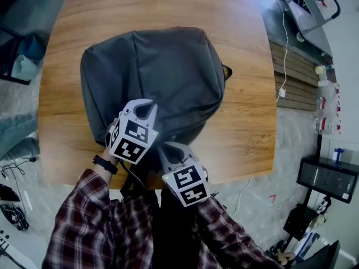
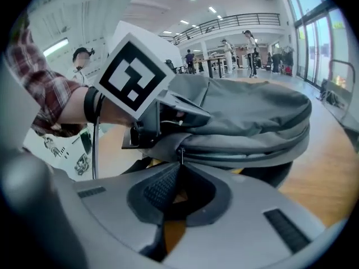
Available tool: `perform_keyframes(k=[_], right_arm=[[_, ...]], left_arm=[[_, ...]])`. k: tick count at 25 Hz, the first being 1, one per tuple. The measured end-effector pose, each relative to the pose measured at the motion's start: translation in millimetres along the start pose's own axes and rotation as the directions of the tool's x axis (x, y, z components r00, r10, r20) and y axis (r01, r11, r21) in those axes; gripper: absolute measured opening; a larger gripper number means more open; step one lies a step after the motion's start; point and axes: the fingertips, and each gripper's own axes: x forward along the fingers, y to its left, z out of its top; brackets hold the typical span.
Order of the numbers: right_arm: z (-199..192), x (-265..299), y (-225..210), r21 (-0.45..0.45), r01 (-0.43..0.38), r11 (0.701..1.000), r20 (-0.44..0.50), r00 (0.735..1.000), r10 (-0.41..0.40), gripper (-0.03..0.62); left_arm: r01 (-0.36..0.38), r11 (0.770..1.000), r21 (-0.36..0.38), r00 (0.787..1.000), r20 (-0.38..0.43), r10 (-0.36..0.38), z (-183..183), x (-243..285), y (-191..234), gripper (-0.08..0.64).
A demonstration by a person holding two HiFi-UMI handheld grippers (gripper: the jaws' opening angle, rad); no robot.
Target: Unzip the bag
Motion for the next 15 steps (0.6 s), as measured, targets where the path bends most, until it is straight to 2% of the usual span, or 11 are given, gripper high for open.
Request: perform_keyframes(k=[3,7,10,12,15], right_arm=[[8.8,-14.8,-11.9,0.103,-0.034,0.994,0.052,0.998,0.028,0.011],[47.6,-53.8,-31.6,0.209,-0.076,0.975,0.22,0.975,0.029,0.011],[100.4,-91.3,-26.5,0.253,-0.187,0.949,0.389,0.918,0.077,0.011],[133.8,-117.4,-11.4,0.228,-0.269,0.936,0.483,0.866,0.132,0.011],[163.6,-158.6,17.8,0.172,-0.361,0.917,0.562,0.8,0.209,0.011]], left_arm=[[-0.021,0.998,-0.062,0.986,0.166,0.032,24.7,-20.0,12.7,0.009],[-0.038,0.986,-0.162,0.931,0.352,0.093,64.5,-71.6,10.9,0.009],[-0.026,0.97,-0.24,0.869,0.475,0.141,96.0,-123.9,2.9,0.009],[-0.024,0.967,-0.255,0.826,0.539,0.163,116.3,-159.8,-6.3,0.009],[-0.01,0.963,-0.27,0.772,0.61,0.179,141.1,-210.0,-28.6,0.009]])
